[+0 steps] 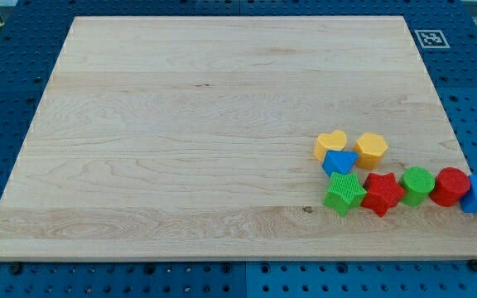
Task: Slightly touch the blue cube with your arm
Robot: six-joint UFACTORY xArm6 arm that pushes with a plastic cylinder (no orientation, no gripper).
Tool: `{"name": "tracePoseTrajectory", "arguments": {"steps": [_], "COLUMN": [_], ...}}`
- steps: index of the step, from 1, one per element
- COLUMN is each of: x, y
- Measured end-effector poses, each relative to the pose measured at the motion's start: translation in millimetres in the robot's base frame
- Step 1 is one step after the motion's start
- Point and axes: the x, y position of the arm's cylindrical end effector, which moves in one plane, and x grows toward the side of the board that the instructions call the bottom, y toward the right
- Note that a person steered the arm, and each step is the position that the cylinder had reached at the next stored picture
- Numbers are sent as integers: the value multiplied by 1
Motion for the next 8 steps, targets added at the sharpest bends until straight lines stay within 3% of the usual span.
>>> {"name": "tracePoseTrajectory", "arguments": {"steps": [3,6,8], "x": [-4,-53,-52], "y": [-2,-6,-42]}}
